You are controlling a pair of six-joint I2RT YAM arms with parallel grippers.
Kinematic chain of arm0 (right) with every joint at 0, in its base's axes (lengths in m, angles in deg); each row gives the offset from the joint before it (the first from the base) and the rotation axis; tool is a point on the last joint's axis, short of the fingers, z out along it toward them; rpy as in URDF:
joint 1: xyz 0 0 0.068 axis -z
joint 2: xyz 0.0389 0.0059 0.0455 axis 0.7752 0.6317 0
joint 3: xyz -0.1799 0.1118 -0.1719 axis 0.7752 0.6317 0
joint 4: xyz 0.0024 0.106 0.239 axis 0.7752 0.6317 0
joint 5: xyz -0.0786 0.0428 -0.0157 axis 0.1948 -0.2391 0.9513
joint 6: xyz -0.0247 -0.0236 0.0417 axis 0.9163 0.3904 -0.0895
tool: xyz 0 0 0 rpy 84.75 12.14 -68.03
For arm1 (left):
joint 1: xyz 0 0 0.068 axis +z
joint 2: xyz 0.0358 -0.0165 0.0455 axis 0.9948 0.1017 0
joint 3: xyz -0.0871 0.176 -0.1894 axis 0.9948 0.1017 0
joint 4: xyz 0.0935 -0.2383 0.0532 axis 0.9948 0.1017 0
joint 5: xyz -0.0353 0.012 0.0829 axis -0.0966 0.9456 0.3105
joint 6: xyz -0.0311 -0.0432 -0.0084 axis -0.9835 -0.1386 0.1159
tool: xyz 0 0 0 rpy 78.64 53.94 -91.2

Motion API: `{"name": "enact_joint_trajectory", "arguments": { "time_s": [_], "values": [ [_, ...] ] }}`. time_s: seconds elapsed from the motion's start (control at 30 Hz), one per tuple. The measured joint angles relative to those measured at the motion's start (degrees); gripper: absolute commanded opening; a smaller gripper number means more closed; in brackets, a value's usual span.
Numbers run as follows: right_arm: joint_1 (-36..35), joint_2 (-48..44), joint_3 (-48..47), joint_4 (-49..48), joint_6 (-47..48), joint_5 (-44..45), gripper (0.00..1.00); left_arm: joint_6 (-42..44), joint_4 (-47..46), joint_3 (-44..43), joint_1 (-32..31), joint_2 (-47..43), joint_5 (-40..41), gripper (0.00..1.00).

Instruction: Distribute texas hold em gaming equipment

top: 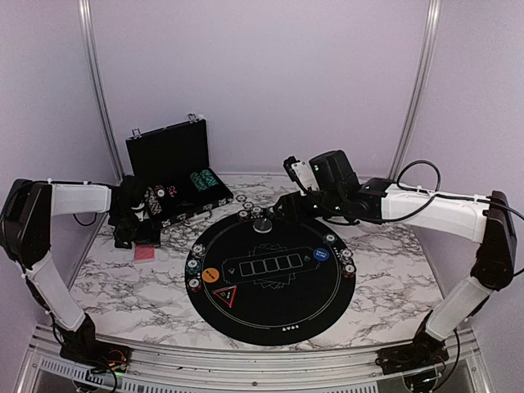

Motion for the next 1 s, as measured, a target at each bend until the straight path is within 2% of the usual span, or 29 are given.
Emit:
{"name": "enact_joint_trajectory", "arguments": {
  "time_s": [0.23, 0.5, 1.0],
  "values": [
    [0.02, -0.04, 0.68, -0.98, -0.02, -0.42, 0.69, 1.7, 2.49, -4.28, 0.0, 4.52, 2.08, 0.99],
    [0.04, -0.22, 2.29, -2.29, -0.11, -0.92, 0.69, 2.75, 4.55, -4.85, 0.31, 7.61, 1.14, 0.96],
    [0.04, -0.22, 3.34, -3.74, -0.48, -2.97, 0.69, 3.91, 4.85, -4.42, 1.86, 7.74, -0.7, 0.61]
  ]
}}
